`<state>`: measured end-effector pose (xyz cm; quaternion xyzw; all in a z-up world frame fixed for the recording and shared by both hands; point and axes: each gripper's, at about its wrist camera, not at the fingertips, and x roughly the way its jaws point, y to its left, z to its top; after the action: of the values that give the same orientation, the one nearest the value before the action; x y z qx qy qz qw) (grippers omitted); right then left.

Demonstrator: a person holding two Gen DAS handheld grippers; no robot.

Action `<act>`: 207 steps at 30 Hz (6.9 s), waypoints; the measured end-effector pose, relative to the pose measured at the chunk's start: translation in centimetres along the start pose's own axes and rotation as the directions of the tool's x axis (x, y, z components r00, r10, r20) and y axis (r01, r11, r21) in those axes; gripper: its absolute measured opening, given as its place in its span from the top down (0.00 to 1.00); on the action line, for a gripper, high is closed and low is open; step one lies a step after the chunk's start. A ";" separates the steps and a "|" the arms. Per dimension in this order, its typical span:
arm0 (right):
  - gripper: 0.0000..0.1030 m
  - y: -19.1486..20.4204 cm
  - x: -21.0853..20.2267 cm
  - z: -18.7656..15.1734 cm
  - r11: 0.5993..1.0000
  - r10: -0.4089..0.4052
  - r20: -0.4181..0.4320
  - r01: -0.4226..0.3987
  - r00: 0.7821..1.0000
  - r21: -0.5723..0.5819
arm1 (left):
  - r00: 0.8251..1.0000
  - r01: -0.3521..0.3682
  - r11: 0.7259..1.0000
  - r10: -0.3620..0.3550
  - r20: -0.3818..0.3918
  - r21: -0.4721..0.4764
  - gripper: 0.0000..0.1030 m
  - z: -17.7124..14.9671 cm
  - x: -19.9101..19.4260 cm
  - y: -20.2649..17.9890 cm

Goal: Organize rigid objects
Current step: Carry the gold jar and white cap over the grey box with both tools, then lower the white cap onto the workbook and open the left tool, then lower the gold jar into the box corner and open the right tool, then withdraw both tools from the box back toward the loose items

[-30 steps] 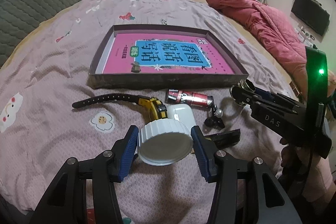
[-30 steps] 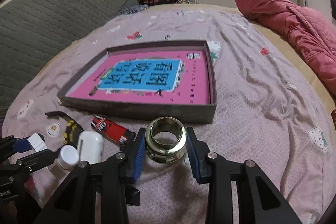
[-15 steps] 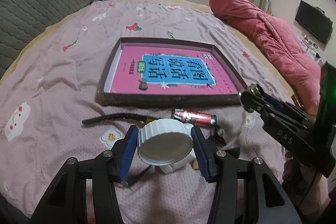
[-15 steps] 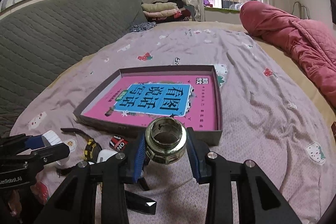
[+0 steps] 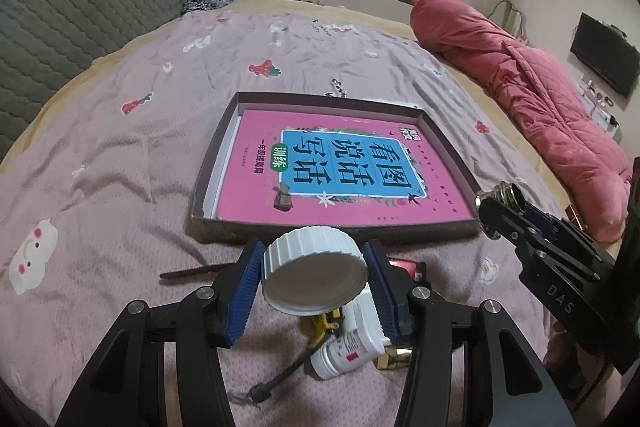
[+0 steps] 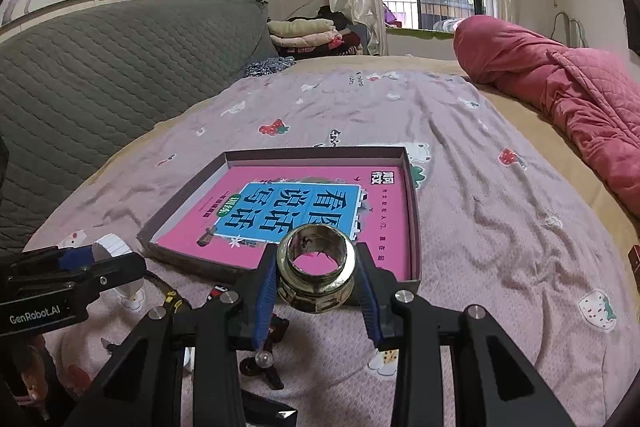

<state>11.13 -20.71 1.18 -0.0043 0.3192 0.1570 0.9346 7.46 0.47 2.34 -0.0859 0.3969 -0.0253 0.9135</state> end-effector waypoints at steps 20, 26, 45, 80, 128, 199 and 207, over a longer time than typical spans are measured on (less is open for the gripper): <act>0.64 -1.1 2.9 1.3 0.998 -0.043 0.003 0.043 0.999 0.042 | 1.000 -0.029 0.998 0.028 -0.014 -0.055 0.48 2.9 4.4 2.4; 0.64 -1.4 3.7 1.5 0.998 -0.051 0.002 0.051 0.999 0.047 | 1.000 -0.028 0.997 0.027 -0.010 -0.069 0.48 3.9 5.5 2.9; 0.64 -1.9 5.0 1.3 0.996 -0.079 -0.025 0.080 0.997 0.043 | 0.998 -0.054 0.997 0.051 -0.043 -0.059 0.48 4.7 9.0 3.5; 0.64 -3.0 7.1 0.3 0.991 -0.110 -0.115 0.118 0.987 0.060 | 0.998 -0.002 0.998 -0.003 -0.062 -0.068 0.48 4.2 10.8 4.5; 0.57 -3.4 6.7 0.2 0.994 -0.092 -0.100 0.098 0.991 0.058 | 0.999 0.023 0.997 -0.026 -0.043 -0.077 0.47 3.6 7.9 4.5; 0.52 -0.9 1.6 -1.3 1.000 -0.019 -0.074 0.019 0.997 -0.005 | 0.994 -0.004 1.000 0.005 -0.112 0.006 0.36 -1.8 1.4 2.1; 0.52 0.3 0.8 -1.9 0.999 -0.009 -0.087 0.005 0.996 -0.041 | 0.993 0.008 1.000 -0.005 -0.119 0.024 0.36 -2.5 0.6 1.5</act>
<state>10.51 -20.38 -0.84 -0.0313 0.3561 0.1598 0.9201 6.00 1.51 0.02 -0.0743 0.4498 -0.0385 0.8892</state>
